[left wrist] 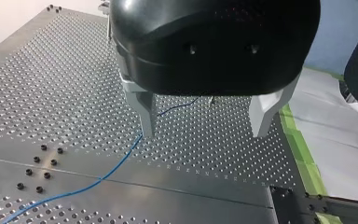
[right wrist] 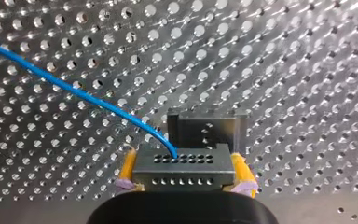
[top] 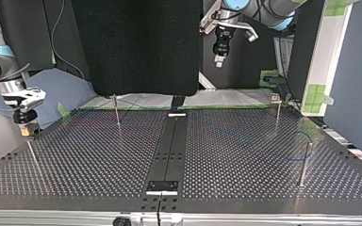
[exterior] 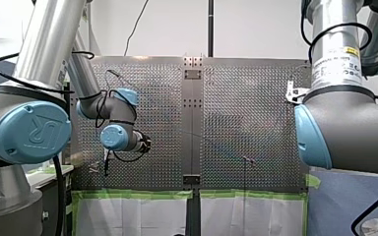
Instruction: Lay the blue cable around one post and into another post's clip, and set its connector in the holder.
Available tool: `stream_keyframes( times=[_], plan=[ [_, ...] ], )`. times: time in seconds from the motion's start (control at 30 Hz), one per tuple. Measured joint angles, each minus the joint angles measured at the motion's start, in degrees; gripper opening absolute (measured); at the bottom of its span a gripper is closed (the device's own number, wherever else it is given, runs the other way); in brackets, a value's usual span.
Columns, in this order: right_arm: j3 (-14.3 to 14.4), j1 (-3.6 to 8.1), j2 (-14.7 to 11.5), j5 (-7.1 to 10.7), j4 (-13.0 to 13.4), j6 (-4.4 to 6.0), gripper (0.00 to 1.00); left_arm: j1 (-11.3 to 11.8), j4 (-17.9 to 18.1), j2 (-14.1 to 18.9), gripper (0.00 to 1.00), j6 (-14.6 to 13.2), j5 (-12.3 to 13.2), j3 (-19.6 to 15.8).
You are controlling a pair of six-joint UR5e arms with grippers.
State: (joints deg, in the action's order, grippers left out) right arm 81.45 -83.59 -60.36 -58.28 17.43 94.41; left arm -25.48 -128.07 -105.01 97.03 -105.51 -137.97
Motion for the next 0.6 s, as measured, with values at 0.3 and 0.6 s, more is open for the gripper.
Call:
stream_keyframes(
  times=[0.3,0.6],
  plan=[
    [-0.7,0.38,0.5,3.02,1.4,0.64,0.00,0.1,-0.1,0.0,1.00,0.0,0.0,0.0],
    [-1.2,0.56,1.2,4.60,2.2,1.09,0.00,0.3,0.0,0.0,1.00,0.0,0.0,0.0]
  ],
)
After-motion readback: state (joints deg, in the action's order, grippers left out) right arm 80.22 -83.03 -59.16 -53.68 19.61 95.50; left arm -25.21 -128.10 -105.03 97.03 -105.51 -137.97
